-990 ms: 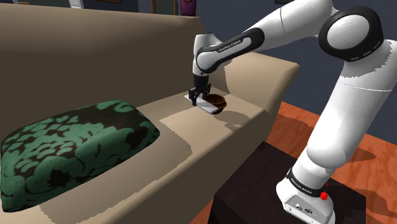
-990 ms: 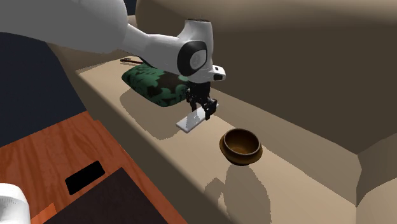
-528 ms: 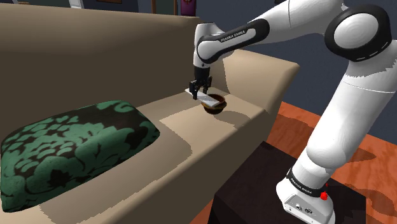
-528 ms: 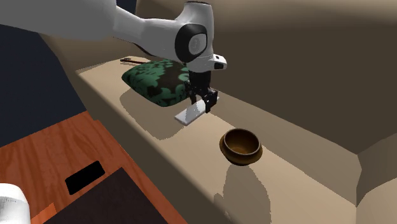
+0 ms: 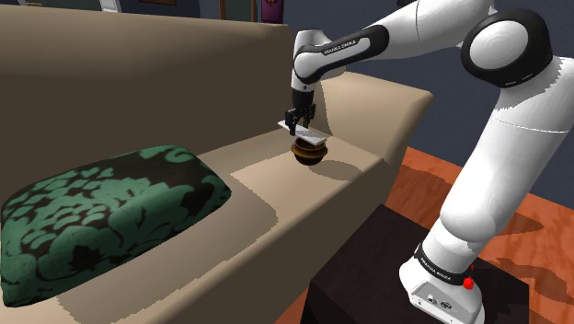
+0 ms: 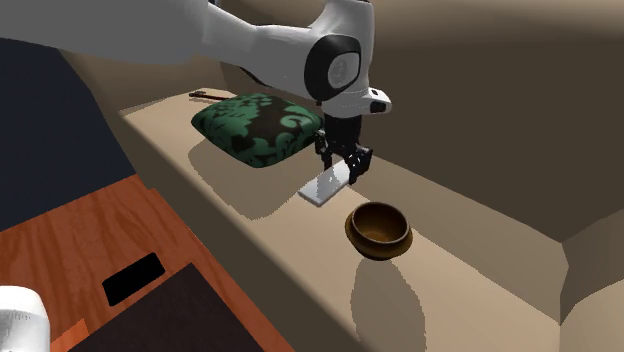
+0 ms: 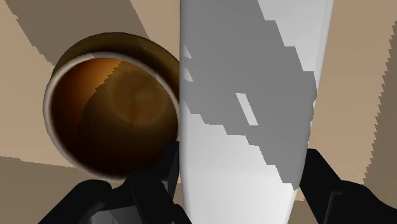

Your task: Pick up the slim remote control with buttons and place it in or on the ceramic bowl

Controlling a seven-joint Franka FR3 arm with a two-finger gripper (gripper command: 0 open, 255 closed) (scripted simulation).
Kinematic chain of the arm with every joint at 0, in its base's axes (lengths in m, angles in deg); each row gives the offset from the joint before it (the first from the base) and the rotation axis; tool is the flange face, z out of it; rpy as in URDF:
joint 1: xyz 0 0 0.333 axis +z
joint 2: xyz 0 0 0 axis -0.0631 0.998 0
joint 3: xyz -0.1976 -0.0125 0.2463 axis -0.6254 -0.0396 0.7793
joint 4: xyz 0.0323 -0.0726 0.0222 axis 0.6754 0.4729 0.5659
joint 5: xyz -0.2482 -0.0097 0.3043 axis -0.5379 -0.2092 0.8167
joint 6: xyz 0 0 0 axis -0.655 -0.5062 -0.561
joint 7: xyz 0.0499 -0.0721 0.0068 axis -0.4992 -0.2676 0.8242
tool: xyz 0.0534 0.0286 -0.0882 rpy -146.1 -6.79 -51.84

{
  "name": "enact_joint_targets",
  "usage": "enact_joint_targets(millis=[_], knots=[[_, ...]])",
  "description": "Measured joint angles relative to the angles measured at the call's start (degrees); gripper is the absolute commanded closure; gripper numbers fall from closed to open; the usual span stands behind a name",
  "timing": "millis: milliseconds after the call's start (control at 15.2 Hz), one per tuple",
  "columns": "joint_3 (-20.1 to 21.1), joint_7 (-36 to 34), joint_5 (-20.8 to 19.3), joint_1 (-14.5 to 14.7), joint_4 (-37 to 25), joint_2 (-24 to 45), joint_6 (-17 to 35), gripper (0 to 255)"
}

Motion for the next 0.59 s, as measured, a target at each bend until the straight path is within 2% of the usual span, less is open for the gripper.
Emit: enact_joint_targets(millis=[594], knots=[[-4.7,10.8,0.4,-5.9,-7.2,5.5,-1.3,255]])
